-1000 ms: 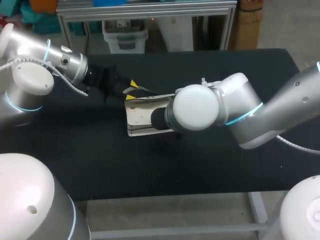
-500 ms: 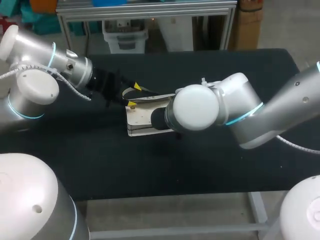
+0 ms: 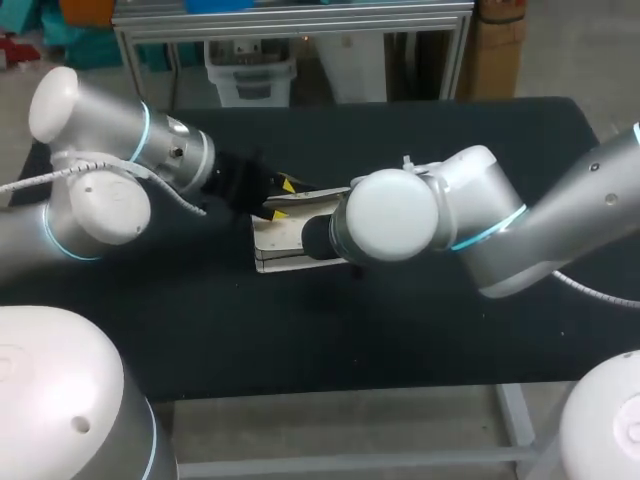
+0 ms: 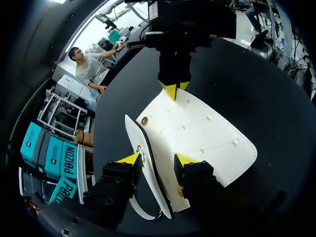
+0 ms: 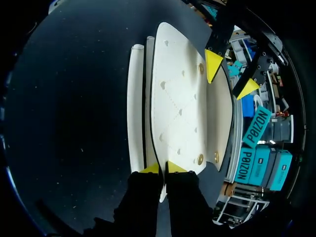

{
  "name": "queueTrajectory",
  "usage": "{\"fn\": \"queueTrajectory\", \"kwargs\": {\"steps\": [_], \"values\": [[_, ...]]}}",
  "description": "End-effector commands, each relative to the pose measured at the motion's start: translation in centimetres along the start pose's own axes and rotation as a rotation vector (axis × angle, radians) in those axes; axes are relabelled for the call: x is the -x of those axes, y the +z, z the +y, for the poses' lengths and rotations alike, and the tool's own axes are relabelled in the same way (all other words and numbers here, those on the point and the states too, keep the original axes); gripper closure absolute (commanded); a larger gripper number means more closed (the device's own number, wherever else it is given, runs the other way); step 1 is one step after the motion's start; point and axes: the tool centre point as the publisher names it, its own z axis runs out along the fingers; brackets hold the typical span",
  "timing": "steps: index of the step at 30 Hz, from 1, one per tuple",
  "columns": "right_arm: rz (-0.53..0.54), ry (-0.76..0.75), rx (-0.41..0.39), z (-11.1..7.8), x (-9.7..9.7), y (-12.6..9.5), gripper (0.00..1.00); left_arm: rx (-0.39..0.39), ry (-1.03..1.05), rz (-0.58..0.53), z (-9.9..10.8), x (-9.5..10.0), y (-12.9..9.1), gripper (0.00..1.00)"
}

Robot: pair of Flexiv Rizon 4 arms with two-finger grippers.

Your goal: Pick up the bag, open it, inspect its contents, close it, and place it on the opposite side

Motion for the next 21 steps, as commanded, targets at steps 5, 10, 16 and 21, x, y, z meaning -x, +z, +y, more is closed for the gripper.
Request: {"fn": "queueTrajectory", "kwargs": {"steps": [5,10,16,21], "values": [[-0.003,0.000,0.000,0.0,-0.2,0.1,1.00,0.070,-0.015,0.046,0.7,1.5,2.1,0.58],[-0.003,0.000,0.000,0.0,-0.2,0.1,1.00,0.094,-0.042,0.068,1.4,2.0,2.6,0.65],[-0.003,0.000,0.000,0.0,-0.2,0.1,1.00,0.123,-0.072,0.084,2.3,2.4,2.7,0.78],[-0.003,0.000,0.000,0.0,-0.2,0.1,1.00,0.126,-0.092,0.092,2.9,2.5,2.3,0.87]]}}
